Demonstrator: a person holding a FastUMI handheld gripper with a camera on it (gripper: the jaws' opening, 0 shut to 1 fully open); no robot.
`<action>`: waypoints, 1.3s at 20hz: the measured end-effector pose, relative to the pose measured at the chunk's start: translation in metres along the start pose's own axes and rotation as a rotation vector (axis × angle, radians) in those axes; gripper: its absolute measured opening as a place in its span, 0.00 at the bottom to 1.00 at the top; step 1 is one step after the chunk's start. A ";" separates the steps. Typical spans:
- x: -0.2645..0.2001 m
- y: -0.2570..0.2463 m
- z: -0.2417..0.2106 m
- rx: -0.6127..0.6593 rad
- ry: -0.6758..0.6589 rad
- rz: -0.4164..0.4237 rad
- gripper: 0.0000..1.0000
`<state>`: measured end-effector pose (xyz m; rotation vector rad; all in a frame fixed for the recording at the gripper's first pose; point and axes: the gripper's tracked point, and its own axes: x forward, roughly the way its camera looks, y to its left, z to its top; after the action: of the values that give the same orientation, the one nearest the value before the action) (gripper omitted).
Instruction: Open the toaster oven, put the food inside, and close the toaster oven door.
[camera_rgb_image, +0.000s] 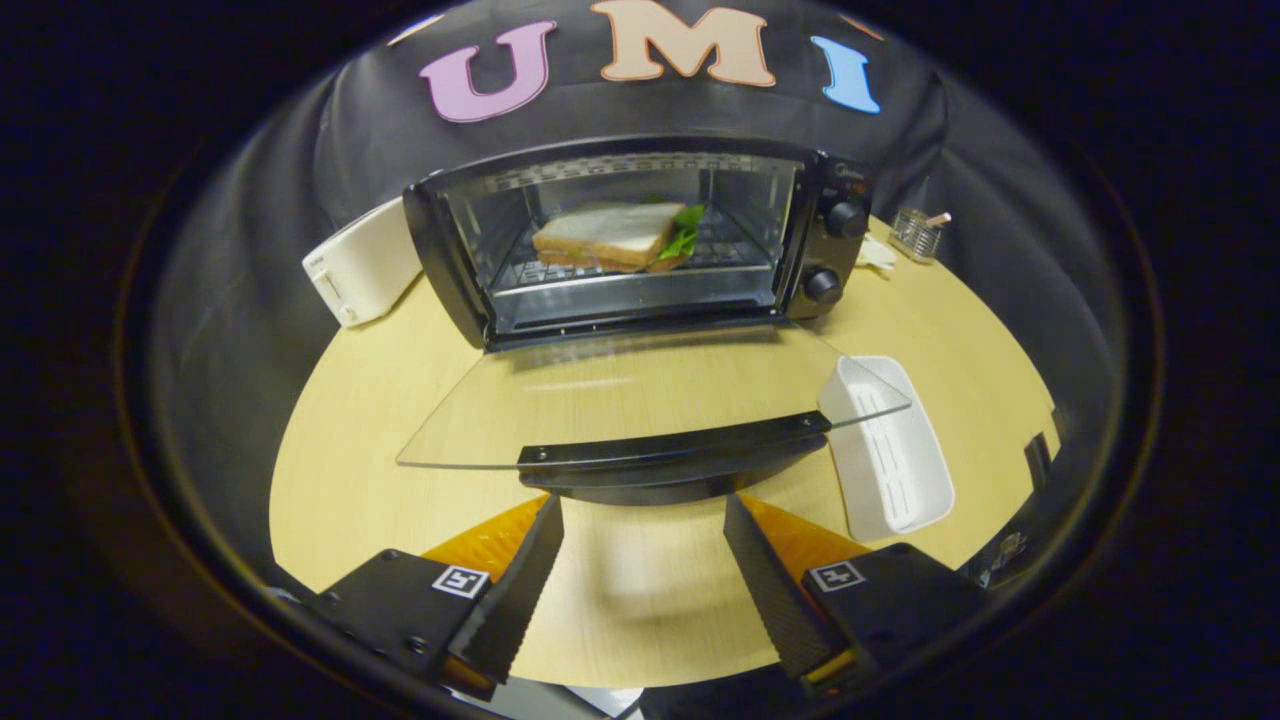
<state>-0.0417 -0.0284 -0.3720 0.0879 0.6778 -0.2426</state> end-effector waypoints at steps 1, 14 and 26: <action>-0.001 0.001 0.009 -0.018 -0.016 0.002 1.00; 0.014 0.018 0.111 -0.094 -0.191 0.042 1.00; -0.034 0.035 0.195 -0.120 -0.347 0.056 1.00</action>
<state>0.0605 -0.0195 -0.1995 -0.0501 0.3430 -0.1576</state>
